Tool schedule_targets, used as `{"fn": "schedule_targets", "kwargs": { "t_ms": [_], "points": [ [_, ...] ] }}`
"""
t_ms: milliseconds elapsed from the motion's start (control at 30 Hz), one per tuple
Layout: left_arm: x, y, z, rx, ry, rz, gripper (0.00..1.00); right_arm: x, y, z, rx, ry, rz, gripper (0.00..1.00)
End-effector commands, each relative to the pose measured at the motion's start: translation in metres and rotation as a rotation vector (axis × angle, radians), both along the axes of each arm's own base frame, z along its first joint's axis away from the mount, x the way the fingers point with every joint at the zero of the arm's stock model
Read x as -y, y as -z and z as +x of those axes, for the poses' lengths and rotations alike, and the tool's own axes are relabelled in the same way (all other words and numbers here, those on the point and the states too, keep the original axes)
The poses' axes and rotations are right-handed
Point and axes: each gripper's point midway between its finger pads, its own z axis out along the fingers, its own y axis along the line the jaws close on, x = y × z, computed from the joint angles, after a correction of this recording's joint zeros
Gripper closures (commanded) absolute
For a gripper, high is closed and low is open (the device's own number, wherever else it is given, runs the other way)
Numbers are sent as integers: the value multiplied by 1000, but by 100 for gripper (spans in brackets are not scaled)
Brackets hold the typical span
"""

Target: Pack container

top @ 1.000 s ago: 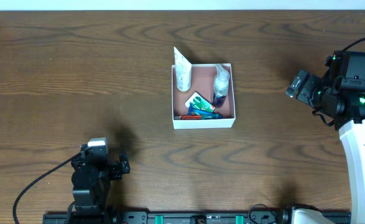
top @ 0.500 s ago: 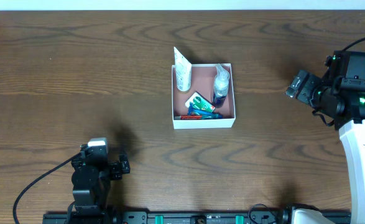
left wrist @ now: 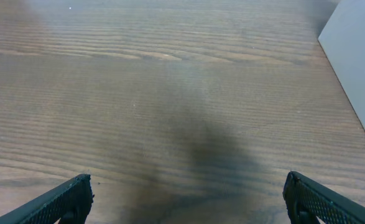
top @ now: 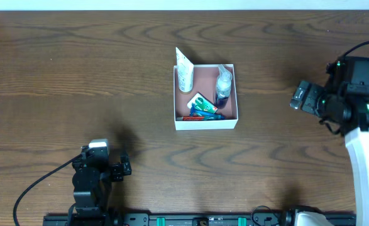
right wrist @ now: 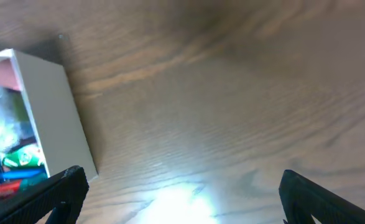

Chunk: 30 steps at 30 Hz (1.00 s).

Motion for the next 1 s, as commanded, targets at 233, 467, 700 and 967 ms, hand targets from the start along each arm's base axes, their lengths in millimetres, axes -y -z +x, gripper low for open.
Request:
{"fn": "schedule_targets", "kwargs": {
  "t_ms": [233, 467, 700, 967],
  "points": [
    [-1, 6, -1, -13, -7, -1, 2, -25, -34, -44, 351, -345, -173, 1],
    [-1, 6, -1, -13, -7, -1, 2, -32, 8, -77, 461, -350, -187, 1],
    [-1, 6, -1, -13, -6, -1, 2, -48, 47, -97, 537, -405, -148, 1],
    [-1, 6, -1, -13, -7, -1, 2, -55, 78, -106, 610, -425, -143, 1]
  ]
}}
